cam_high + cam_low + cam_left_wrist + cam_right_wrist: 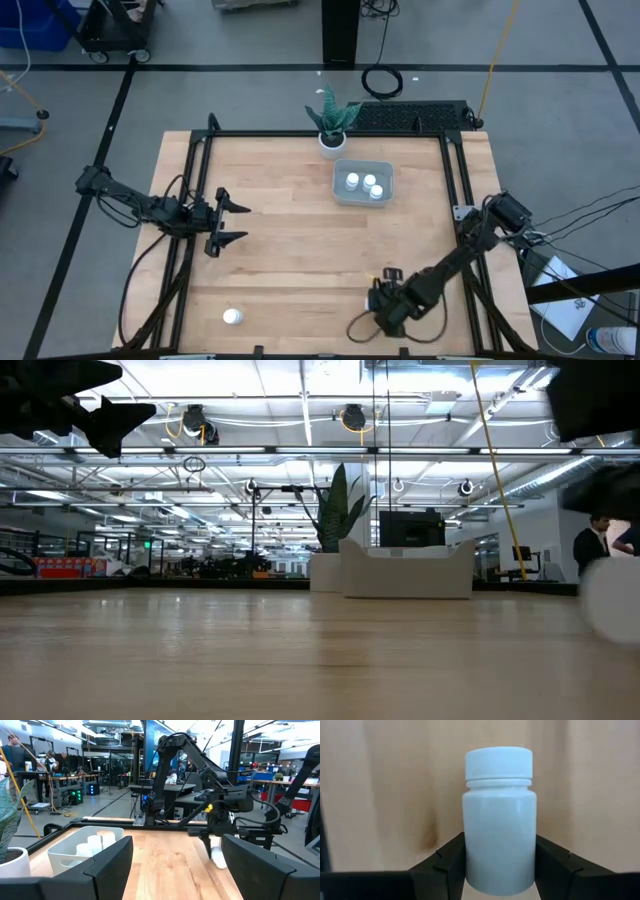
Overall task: Pick and place pill bottles into a basket
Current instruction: Put the white pill bottle into the gray bin
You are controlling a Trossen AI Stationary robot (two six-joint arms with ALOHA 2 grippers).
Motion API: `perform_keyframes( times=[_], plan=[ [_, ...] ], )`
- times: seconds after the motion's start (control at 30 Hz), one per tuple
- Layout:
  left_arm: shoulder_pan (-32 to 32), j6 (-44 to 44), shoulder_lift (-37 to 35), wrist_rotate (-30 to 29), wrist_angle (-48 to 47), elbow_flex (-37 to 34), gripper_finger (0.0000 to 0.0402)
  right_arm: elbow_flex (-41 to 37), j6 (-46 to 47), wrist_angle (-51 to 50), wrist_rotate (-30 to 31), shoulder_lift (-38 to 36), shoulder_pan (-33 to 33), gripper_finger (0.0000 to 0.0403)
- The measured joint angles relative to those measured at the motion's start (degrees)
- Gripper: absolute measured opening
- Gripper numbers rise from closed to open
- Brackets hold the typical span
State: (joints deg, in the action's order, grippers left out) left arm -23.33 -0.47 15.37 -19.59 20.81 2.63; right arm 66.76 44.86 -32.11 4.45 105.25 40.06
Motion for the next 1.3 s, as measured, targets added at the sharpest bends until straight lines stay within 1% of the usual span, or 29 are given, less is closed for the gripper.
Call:
perform_keyframes(
  times=[0.17, 0.3, 0.5, 0.57, 0.63, 0.7, 0.77, 0.83, 0.9, 0.97, 1.13, 1.3],
  plan=[
    [0.0, 0.0, 0.0, 0.0, 0.0, 0.0, 0.0307, 0.0, -4.7, 2.9, 0.0, -0.6, -6.7, 0.0172],
    [0.0, 0.0, 0.0, 0.0, 0.0, 0.0, 0.0308, 0.0, -7.9, 7.8, -0.1, -2.2, -12.4, 0.0172],
    [0.0, 0.0, 0.0, 0.0, 0.0, 0.0, 0.0311, 0.0, -11.0, 20.5, -0.9, -5.1, -19.5, 0.0173],
    [0.0, 0.2, 0.0, -0.2, 0.3, 0.0, 0.0308, 0.0, -10.4, 24.4, -1.7, -5.6, -21.2, 0.0173],
    [0.0, 0.1, 0.0, -1.6, 1.8, 0.0, 0.0305, 0.0, -9.2, 28.3, -1.8, -6.1, -22.6, 0.0173],
    [0.1, -4.2, 0.0, -1.6, 4.8, 0.0, 0.0304, 0.0, -8.6, 32.7, -1.8, -6.4, -23.8, 0.0173],
    [0.0, -12.6, 0.0, -2.3, 8.4, 0.0, 0.0304, 0.0, -7.2, 37.5, -2.3, -6.4, -25.1, 0.0173],
    [0.0, -21.0, 0.0, -5.3, 11.0, 0.0, 0.0303, 0.0, -5.7, 41.8, -3.2, -6.4, -26.1, 0.0173],
    [0.1, -26.6, 0.0, -8.4, 12.0, 0.0, 0.0303, 0.0, -4.9, 45.7, -3.2, -6.4, -27.1, 0.0173],
    [0.1, -29.2, 0.0, -11.6, 12.3, 0.0, 0.0303, 0.0, -4.8, 48.4, -3.2, -6.4, -28.0, 0.0173],
    [0.0, -35.0, 0.9, -14.8, 12.1, 0.0, 0.0303, 0.0, -1.5, 53.8, -4.0, -6.3, -30.6, 0.0173],
    [0.0, -39.4, 4.5, -17.5, 12.5, 0.0, 0.0302, 0.0, -0.5, 54.7, -4.7, -6.3, -32.3, 0.0172]
  ],
)
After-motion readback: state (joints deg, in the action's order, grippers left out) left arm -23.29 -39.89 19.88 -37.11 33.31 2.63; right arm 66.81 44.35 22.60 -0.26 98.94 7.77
